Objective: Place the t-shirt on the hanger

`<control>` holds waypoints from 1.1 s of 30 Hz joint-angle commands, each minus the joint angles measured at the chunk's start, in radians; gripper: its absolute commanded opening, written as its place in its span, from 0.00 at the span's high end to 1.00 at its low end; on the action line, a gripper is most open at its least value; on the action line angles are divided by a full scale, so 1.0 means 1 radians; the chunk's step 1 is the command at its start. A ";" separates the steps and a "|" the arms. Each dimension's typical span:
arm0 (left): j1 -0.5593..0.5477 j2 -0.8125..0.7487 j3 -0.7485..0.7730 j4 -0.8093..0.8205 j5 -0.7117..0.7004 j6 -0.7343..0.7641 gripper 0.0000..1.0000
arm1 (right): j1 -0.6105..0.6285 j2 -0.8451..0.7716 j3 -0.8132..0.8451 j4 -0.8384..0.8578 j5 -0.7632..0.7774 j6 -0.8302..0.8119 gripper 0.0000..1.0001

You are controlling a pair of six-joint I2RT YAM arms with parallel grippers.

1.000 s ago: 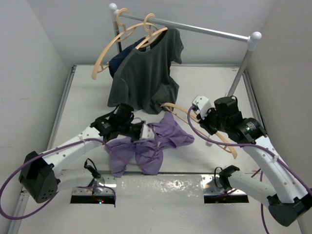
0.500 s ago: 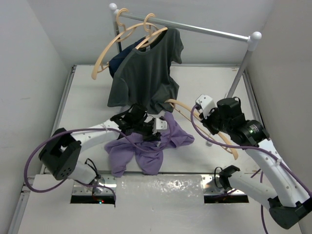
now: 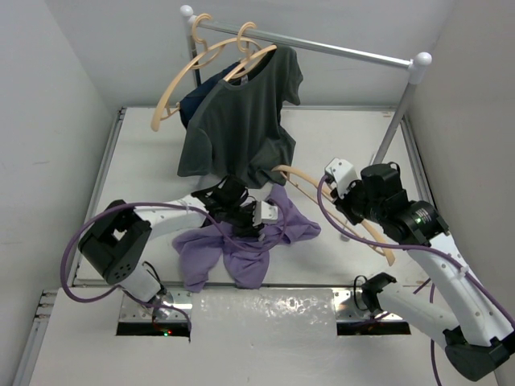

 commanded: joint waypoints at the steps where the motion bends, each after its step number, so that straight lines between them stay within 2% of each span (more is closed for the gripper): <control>1: 0.009 -0.004 0.070 0.012 -0.006 0.029 0.79 | -0.003 -0.001 0.003 0.030 -0.030 -0.002 1.00; 3: 0.014 0.002 0.090 -0.002 -0.005 0.036 0.76 | -0.003 0.007 -0.001 0.030 -0.029 -0.006 1.00; 4: 0.016 0.005 0.096 -0.013 -0.003 0.038 0.71 | -0.001 0.010 -0.001 0.030 -0.029 -0.009 1.00; 7: 0.016 0.021 0.104 -0.057 0.026 0.079 0.63 | -0.003 0.011 -0.004 0.033 -0.018 -0.018 1.00; 11: 0.016 0.054 0.107 -0.154 0.067 0.156 0.62 | -0.003 0.016 0.000 0.024 -0.007 -0.029 1.00; 14: 0.016 0.059 0.089 -0.191 0.080 0.222 0.68 | -0.003 0.017 0.003 0.009 -0.004 -0.038 1.00; 17: 0.016 0.073 0.087 -0.191 0.067 0.210 0.81 | -0.003 0.016 0.006 0.003 -0.001 -0.042 1.00; 18: 0.016 0.076 0.084 -0.160 0.063 0.199 0.94 | -0.003 0.016 0.008 -0.001 -0.004 -0.044 1.00; 19: 0.016 0.076 0.082 -0.139 0.041 0.149 1.00 | -0.003 0.011 0.014 -0.010 -0.022 -0.045 1.00; 23: 0.025 0.070 0.145 -0.032 -0.029 0.026 1.00 | -0.003 0.008 0.054 -0.098 -0.111 -0.082 1.00; 26: 0.062 0.064 0.231 -0.018 -0.072 -0.063 1.00 | -0.003 0.016 0.104 -0.200 -0.214 -0.116 1.00; 29: 0.072 0.042 0.237 -0.008 -0.144 -0.070 1.00 | -0.003 -0.001 0.118 -0.255 -0.313 -0.142 1.00; 33: 0.072 0.027 0.230 -0.011 -0.192 -0.085 1.00 | -0.003 0.010 0.160 -0.304 -0.338 -0.131 1.00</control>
